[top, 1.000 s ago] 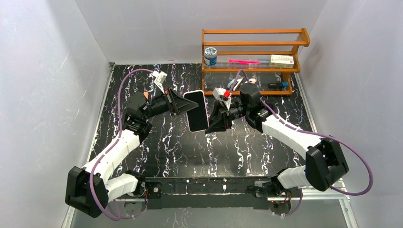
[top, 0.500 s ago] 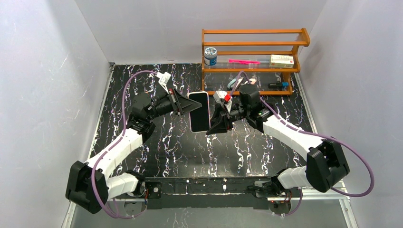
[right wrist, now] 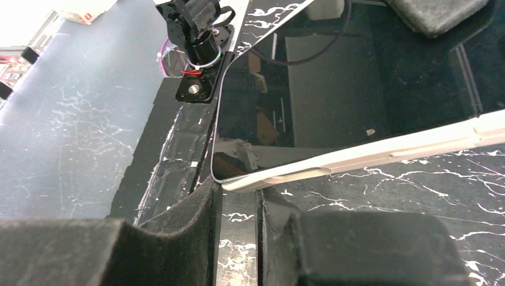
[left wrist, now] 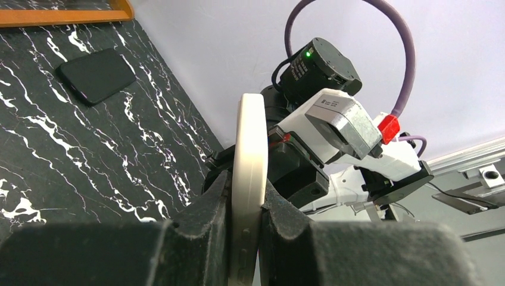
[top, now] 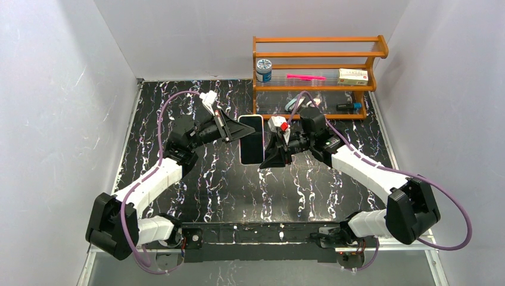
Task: Take the phone out of the phone case
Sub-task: Remove the phone case from the phone.
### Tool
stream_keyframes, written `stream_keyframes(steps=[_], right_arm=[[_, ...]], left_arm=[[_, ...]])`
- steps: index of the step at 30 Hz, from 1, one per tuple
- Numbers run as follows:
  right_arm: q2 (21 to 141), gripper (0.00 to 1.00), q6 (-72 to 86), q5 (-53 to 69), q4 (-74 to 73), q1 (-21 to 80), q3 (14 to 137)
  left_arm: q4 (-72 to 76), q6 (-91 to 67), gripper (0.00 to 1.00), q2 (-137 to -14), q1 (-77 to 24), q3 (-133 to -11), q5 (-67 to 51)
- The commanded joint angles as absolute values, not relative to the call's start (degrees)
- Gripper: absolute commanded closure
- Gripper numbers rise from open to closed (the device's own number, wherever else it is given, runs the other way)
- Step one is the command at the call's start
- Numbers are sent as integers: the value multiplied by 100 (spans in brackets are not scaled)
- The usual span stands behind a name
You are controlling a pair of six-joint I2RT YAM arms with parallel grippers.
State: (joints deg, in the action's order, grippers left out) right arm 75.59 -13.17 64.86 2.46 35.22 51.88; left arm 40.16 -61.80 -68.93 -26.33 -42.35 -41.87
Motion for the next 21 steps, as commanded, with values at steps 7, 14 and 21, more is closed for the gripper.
stream_keyframes(steps=[7, 14, 21], right_arm=[[7596, 99, -1713, 5016, 1265, 3551, 5864], [7693, 99, -740, 4419, 2026, 3381, 5809], [7871, 99, 765, 4232, 2973, 3245, 5715]], left_arm=[[3997, -6926, 100, -6806, -2970, -4298, -4456], [3999, -6920, 100, -6724, -2971, -4213, -4474], [4029, -6831, 100, -6683, -2977, -4133, -4410]])
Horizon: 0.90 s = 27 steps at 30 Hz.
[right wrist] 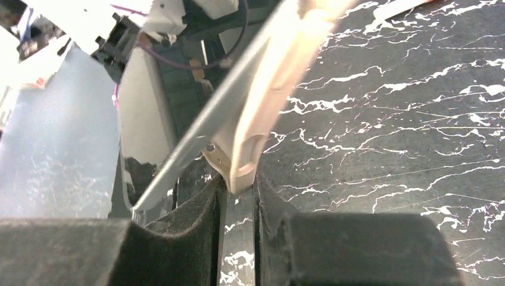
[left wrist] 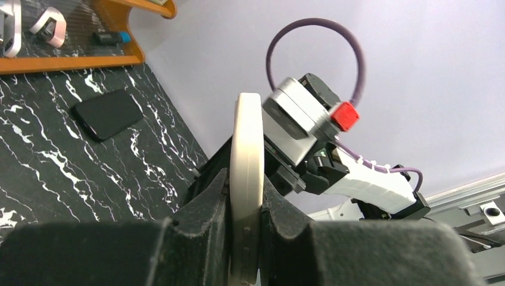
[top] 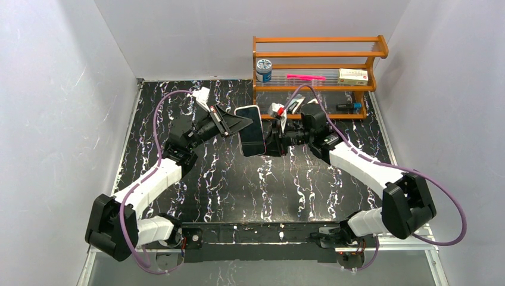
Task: Take the phone out of the phone case
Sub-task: Remove the phone case from the phone.
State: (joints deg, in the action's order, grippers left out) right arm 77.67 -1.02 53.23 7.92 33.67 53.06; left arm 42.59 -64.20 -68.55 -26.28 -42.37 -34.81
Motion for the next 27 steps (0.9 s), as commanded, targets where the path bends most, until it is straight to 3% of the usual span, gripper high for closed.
stream_keyframes(steps=[1, 11, 20, 27], right_arm=[[7912, 99, 996, 4172, 3051, 3246, 5712], [8128, 97, 2205, 4298, 3331, 3243, 5744], [7361, 63, 2047, 3751, 2762, 3231, 5087], [6857, 38, 2092, 3509, 2444, 3220, 4678]], left_arm=[[4046, -6795, 100, -6673, -2979, -4131, -4411], [4156, -6352, 100, -6472, -2967, -3902, -4069], [3686, -5335, 100, -6233, -2561, -3945, -2791], [3417, -4888, 100, -6407, -2346, -4196, -2543]])
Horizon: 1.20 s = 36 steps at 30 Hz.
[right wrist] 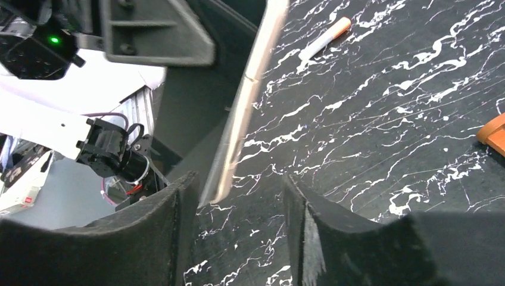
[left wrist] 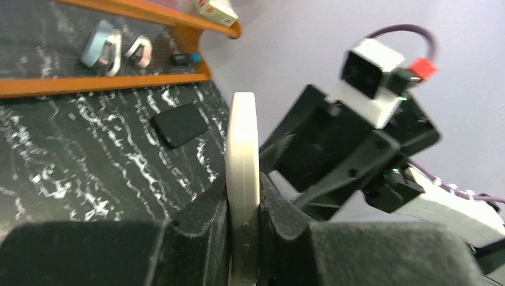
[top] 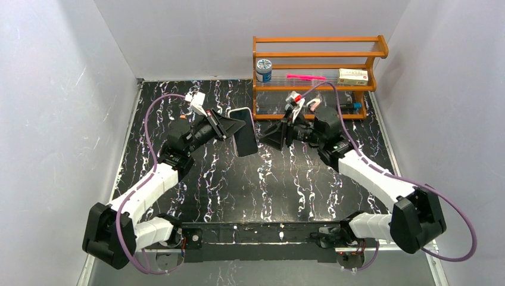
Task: Take the phone out of the phone case
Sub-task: Remove the phone case from the phone.
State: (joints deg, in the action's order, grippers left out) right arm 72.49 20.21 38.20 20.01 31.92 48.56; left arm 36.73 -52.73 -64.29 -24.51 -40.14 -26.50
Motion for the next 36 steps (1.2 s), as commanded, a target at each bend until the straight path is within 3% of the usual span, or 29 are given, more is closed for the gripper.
stream_keyframes(steps=[1, 16, 36], right_arm=[[6796, 37, 2228, 3576, 2487, 3223, 4630], [7311, 41, 5567, 3999, 5442, 3286, 3531], [7814, 48, 6119, 4132, 6212, 3489, 3406]], left_arm=[[3418, -4891, 100, -6440, -2325, -4201, -2540], [4418, -5945, 100, -6363, -2320, -3672, -2375], [4984, -6405, 100, -6485, -2321, -3667, -2378]])
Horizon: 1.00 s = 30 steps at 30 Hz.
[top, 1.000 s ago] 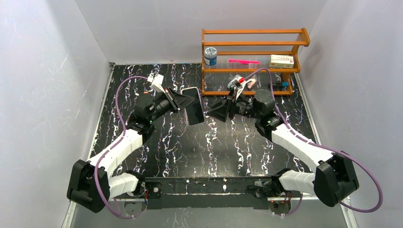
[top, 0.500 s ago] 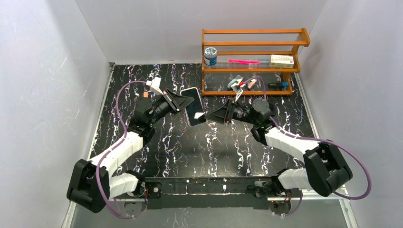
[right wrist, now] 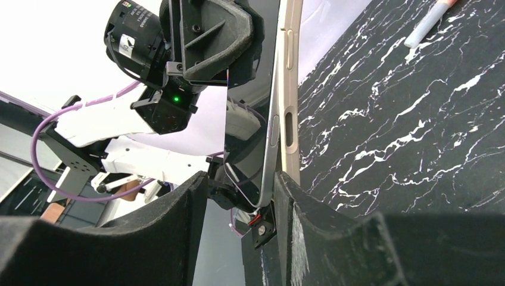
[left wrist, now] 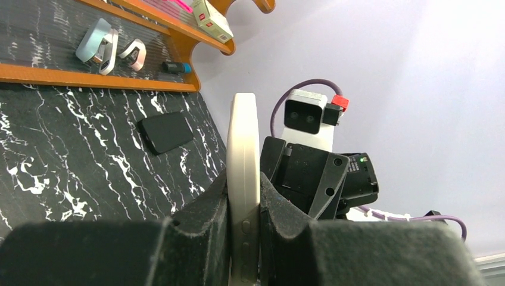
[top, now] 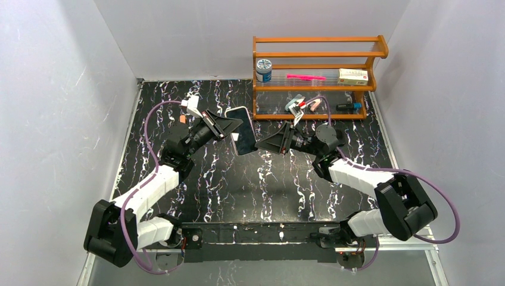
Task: Take the phone out of the phone case
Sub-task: Remove the phone case from the phone.
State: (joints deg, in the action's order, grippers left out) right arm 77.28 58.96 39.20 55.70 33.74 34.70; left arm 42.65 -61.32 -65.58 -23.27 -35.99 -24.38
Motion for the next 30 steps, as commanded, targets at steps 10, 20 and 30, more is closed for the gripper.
stream_keyframes(steps=[10, 20, 30], right_arm=[[8294, 49, 6503, 4253, 6976, 3573, 3465], [8683, 52, 6675, 4332, 7392, 3568, 3910], [8962, 64, 6809, 4419, 7791, 3561, 4355]], left_arm=[[5523, -6873, 100, -6479, -2328, -3500, -2398], [5859, -6820, 100, -6568, -2600, -3338, -2673], [5904, -6352, 99, -6424, -2711, -3232, -3087]])
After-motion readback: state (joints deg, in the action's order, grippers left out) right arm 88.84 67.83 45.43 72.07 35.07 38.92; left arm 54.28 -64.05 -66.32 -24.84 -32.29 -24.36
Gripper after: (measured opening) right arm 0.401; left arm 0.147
